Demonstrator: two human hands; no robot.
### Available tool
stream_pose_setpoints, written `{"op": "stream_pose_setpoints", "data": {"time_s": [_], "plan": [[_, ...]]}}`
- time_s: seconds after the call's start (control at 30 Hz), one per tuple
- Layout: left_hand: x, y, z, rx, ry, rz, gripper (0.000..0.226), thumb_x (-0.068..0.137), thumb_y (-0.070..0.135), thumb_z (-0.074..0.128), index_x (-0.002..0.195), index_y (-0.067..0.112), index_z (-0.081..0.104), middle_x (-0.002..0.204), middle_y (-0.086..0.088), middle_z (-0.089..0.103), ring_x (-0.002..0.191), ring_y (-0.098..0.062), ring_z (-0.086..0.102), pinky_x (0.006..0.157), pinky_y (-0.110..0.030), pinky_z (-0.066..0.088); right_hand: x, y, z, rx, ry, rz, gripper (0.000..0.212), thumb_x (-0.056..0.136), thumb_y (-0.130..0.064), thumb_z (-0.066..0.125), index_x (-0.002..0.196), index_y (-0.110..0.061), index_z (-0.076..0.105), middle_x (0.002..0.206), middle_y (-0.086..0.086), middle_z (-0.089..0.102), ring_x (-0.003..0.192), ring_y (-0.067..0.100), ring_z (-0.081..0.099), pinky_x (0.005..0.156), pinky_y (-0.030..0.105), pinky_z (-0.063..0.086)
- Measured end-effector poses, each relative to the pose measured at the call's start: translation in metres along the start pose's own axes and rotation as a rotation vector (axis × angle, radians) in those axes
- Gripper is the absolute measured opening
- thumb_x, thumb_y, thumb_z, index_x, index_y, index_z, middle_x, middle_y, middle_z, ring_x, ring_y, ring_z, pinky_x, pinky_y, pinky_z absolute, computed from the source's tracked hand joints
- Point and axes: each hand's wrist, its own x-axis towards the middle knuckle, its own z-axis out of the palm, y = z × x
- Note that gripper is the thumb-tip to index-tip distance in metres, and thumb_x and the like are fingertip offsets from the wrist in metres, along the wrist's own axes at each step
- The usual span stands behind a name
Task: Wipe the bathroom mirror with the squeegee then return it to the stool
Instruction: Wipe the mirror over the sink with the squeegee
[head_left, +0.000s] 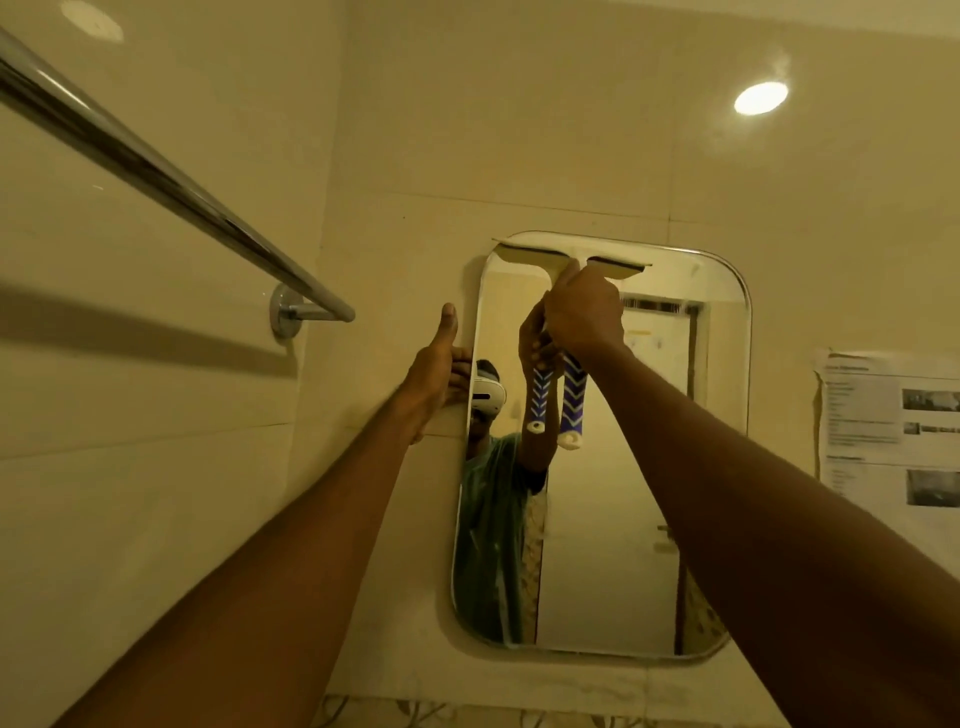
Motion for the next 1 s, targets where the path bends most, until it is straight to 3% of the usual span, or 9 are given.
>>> {"op": "stream_pose_setpoints", "data": {"time_s": [0.07,0.17,0.27,0.37,0.5,0.67,0.87,1.0], "plan": [[-0.001,0.002,0.002,-0.036,-0.004,0.0,0.088,0.09,0.071,0.02,0.108,-0.003,0.064,0.075,-0.009,0.063,0.063,-0.017,0.059,0.07,-0.033,0.051,-0.012,0.005,0.004,0.006,-0.019,0.009,0.036,0.103,-0.037,0.032,0.096,-0.01,0.055,0.077,0.004,0.063,0.066,0.017,0.063,0.057,0.031,0.051],[-0.004,0.001,0.0,-0.104,-0.024,-0.015,0.086,0.091,0.071,0.014,0.089,0.002,0.066,0.072,-0.011,0.061,0.062,-0.018,0.058,0.068,-0.034,0.051,-0.048,0.025,0.007,-0.019,-0.092,0.012,0.027,0.102,-0.038,0.036,0.097,-0.016,0.052,0.074,-0.001,0.061,0.061,0.013,0.062,0.048,0.028,0.047],[-0.008,0.0,-0.007,-0.125,-0.04,-0.011,0.085,0.092,0.07,0.014,0.09,0.004,0.067,0.071,-0.01,0.067,0.067,-0.021,0.061,0.068,-0.035,0.052,-0.1,0.054,0.008,0.018,-0.165,0.016,0.024,0.102,-0.04,0.037,0.09,-0.022,0.048,0.073,-0.002,0.062,0.058,0.013,0.063,0.047,0.028,0.051],[-0.01,0.001,-0.01,-0.128,-0.047,-0.008,0.08,0.095,0.065,0.015,0.086,0.005,0.067,0.06,-0.003,0.07,0.059,-0.016,0.066,0.068,-0.035,0.051,-0.137,0.069,0.005,0.007,-0.208,-0.001,0.027,0.101,-0.045,0.033,0.084,-0.027,0.044,0.071,-0.003,0.061,0.055,0.01,0.061,0.042,0.021,0.045],[-0.006,0.004,-0.01,-0.071,-0.033,-0.023,0.085,0.095,0.064,0.008,0.087,0.004,0.067,0.062,-0.005,0.07,0.067,-0.02,0.064,0.071,-0.034,0.052,-0.106,0.054,-0.005,-0.039,-0.175,-0.022,0.033,0.102,-0.043,0.032,0.082,-0.022,0.049,0.069,-0.002,0.061,0.056,0.012,0.061,0.046,0.026,0.049],[0.005,0.005,-0.013,0.07,-0.027,-0.039,0.091,0.092,0.068,0.0,0.089,0.007,0.068,0.079,-0.01,0.068,0.073,-0.022,0.062,0.073,-0.033,0.048,-0.084,0.045,-0.011,-0.051,-0.149,-0.036,0.033,0.103,-0.04,0.033,0.095,-0.014,0.051,0.07,-0.002,0.059,0.056,0.01,0.06,0.045,0.023,0.042],[0.013,-0.005,-0.009,0.183,0.063,0.037,0.067,0.097,0.059,0.026,0.089,0.007,0.067,0.077,-0.007,0.067,0.07,-0.018,0.061,0.073,-0.033,0.05,-0.174,0.096,0.008,-0.013,-0.272,0.003,0.017,0.1,-0.038,0.048,0.095,-0.022,0.051,0.074,-0.004,0.062,0.057,0.008,0.063,0.046,0.022,0.054],[0.008,-0.007,-0.002,0.358,0.185,0.124,0.032,0.094,0.031,0.052,0.088,0.005,0.07,0.078,-0.008,0.069,0.072,-0.02,0.064,0.072,-0.031,0.054,-0.231,0.12,0.019,-0.064,-0.265,0.061,0.026,0.102,-0.037,0.039,0.111,-0.016,0.051,0.073,-0.008,0.061,0.053,0.003,0.061,0.042,0.014,0.045]]}}
